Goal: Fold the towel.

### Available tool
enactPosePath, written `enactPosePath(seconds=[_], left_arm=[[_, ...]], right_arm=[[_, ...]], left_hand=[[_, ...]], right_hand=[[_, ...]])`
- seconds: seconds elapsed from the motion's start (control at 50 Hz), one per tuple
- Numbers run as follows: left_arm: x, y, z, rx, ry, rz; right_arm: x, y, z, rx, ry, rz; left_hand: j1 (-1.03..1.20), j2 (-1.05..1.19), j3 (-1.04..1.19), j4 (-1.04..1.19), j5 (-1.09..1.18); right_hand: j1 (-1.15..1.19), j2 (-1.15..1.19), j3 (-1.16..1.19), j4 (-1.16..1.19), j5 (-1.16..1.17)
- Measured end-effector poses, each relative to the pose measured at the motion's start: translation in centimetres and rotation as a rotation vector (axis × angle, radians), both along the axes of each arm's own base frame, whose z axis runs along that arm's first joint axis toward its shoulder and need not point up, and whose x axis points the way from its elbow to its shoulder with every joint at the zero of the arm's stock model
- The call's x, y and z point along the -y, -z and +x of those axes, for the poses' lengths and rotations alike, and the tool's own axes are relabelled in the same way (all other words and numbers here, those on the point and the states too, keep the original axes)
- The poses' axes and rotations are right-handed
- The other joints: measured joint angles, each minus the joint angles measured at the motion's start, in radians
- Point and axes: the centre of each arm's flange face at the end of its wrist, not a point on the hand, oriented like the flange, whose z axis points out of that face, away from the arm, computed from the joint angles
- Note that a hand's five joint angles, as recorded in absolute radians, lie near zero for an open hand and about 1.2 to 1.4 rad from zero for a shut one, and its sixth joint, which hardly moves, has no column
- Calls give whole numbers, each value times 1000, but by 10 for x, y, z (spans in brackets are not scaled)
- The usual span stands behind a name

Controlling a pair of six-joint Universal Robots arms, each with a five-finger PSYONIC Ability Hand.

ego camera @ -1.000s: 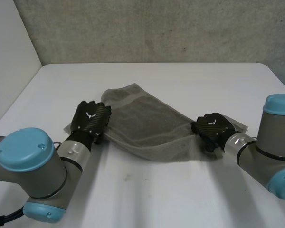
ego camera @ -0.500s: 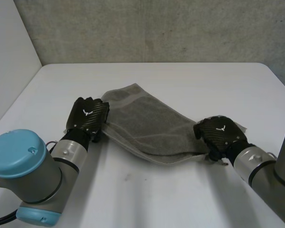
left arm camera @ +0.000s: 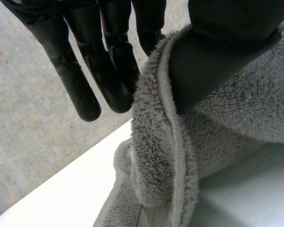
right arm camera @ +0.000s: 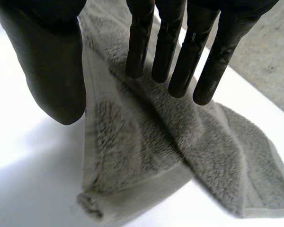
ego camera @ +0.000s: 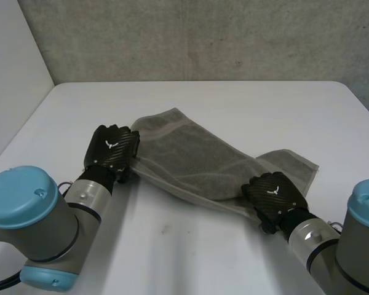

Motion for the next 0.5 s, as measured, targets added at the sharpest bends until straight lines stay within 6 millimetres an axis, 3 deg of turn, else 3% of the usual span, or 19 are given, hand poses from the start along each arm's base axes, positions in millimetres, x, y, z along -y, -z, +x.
enactPosePath(seconds=[0.1,0.14,0.18,0.26,0.32,0.44,0.5], left_arm=[[0,0,0,-4,-1,1],[0,0,0,-4,-1,2],[1,0,0,-4,-1,3],[1,1,0,-4,0,4],[1,3,-1,-2,0,5],[5,11,-2,2,2,2],[7,16,-4,5,2,-1]], right_arm=[[3,10,1,-10,-1,21],[4,12,2,-10,2,24],[7,12,2,-6,10,20],[12,7,1,11,26,-5],[18,-13,-1,60,49,-80],[35,-62,-20,150,130,-244],[43,-75,-31,168,162,-287]], left_hand=[[0,0,0,0,0],[0,0,0,0,0],[0,0,0,0,0],[0,0,0,0,0],[-21,-59,-45,-46,-18],[-476,-508,-506,-508,-486],[-538,-567,-566,-565,-553]], right_hand=[[32,11,17,13,35],[179,149,163,160,183],[524,502,501,501,525],[705,678,686,697,717],[705,678,687,697,717],[705,678,687,697,717],[705,678,687,697,717]])
